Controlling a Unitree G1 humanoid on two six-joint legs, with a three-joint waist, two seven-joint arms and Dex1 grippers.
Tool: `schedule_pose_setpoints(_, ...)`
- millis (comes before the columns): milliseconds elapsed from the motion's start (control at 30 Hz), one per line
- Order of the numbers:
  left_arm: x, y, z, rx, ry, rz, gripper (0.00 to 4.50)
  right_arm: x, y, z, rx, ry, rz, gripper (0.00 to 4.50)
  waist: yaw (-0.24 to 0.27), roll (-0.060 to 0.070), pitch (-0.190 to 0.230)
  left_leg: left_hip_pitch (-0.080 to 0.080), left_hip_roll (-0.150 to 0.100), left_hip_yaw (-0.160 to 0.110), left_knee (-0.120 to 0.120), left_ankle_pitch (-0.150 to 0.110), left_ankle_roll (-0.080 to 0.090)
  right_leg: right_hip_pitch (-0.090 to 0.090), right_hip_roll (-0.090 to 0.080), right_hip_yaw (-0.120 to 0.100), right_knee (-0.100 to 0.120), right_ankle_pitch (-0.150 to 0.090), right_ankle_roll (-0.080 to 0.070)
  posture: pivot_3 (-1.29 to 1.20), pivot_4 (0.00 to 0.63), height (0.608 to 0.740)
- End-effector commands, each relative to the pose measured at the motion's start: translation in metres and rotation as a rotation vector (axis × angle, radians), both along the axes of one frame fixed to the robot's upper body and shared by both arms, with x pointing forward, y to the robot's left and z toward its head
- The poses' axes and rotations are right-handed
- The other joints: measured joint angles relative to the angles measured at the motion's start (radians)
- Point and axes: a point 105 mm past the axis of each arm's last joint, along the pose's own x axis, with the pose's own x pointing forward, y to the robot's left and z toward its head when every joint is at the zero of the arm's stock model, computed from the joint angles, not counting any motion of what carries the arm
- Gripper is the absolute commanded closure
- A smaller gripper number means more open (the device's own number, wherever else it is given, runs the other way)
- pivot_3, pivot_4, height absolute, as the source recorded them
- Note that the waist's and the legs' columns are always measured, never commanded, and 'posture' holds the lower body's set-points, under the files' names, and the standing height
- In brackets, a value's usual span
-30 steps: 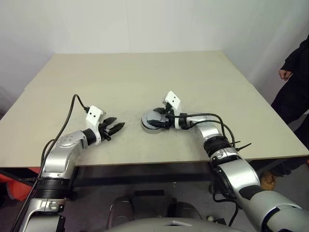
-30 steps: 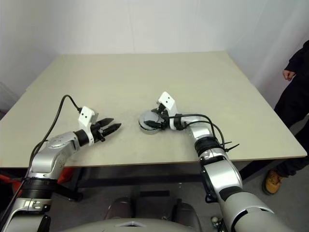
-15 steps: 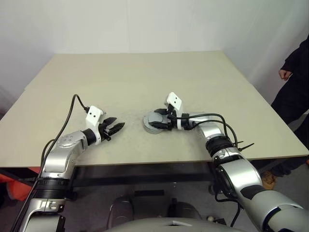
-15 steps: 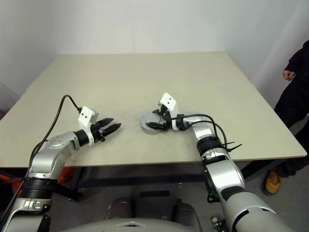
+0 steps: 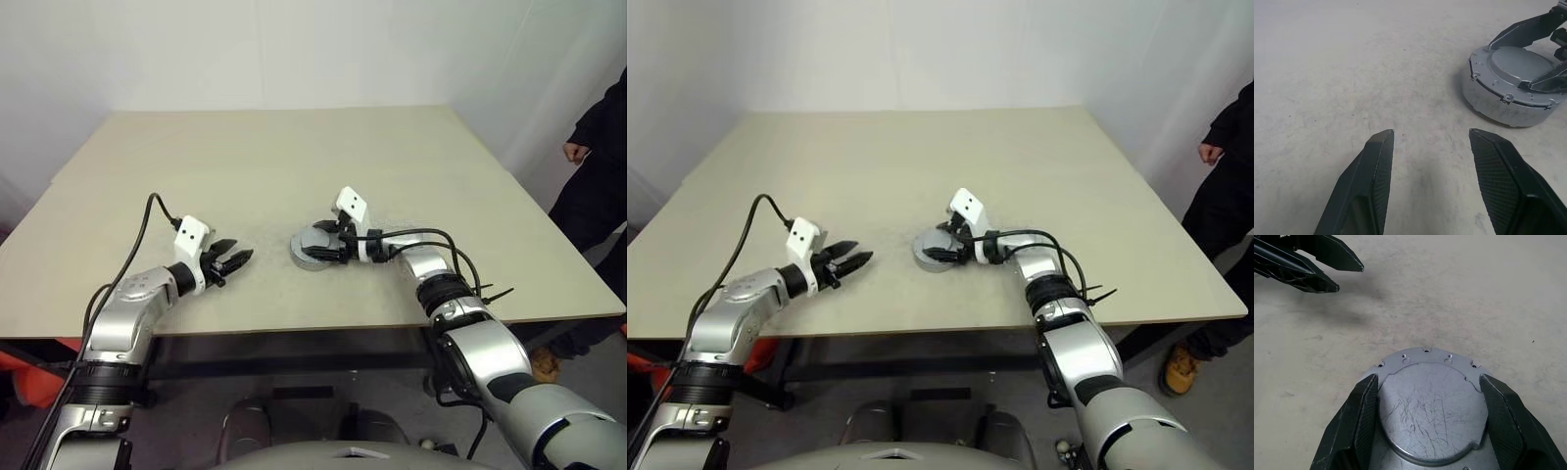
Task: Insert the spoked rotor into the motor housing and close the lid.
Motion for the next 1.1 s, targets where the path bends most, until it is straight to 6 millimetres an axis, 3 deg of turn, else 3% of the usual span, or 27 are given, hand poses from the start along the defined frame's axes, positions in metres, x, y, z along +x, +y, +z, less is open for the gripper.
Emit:
schedule_pose_setpoints(33, 0.001, -0.004, 0.014, 0.011, -0.059, -0.017, 1.94, 0.0, 0.0, -0.001, -0.006, 0.026, -0.002, 1.35, 0.0, 0.0, 0.0, 0.0, 0.0, 0.0, 0.0, 0.0, 0.0, 0.0, 0.0, 0.0, 0.0, 0.0, 0.0, 0.0, 0.0, 0.74)
schedule_pose_setpoints(200, 0.001, -0.004, 0.012, 0.013, -0.056, -0.018, 1.94, 0.002, 0.002, 0.007, 0.043, 0.045, -0.014, 1.35, -0.001, 0.0, 0.0, 0.0, 0.0, 0.0, 0.0, 0.0, 0.0, 0.0, 0.0, 0.0, 0.0, 0.0, 0.0, 0.0, 0.0, 0.74)
schedule_pose_setpoints(467, 0.001, -0.003, 0.012, 0.017, -0.055, -0.017, 1.94, 0.002, 0.004, 0.003, 0.028, 0.045, -0.022, 1.35, -0.002, 0.0, 0.0, 0.0, 0.0, 0.0, 0.0, 0.0, 0.0, 0.0, 0.0, 0.0, 0.0, 0.0, 0.0, 0.0, 0.0, 0.74)
schedule_pose_setpoints(1100, 0.001, -0.002, 0.011, 0.024, -0.056, -0.013, 1.94, -0.011, 0.021, -0.022, -0.031, 0.096, -0.037, 1.35, -0.018, 0.0, 0.0, 0.003, 0.001, 0.0, -0.003, 0.0, 0.0, 0.0, 0.0, 0.0, 0.0, 0.0, 0.0, 0.0, 0.0, 0.74)
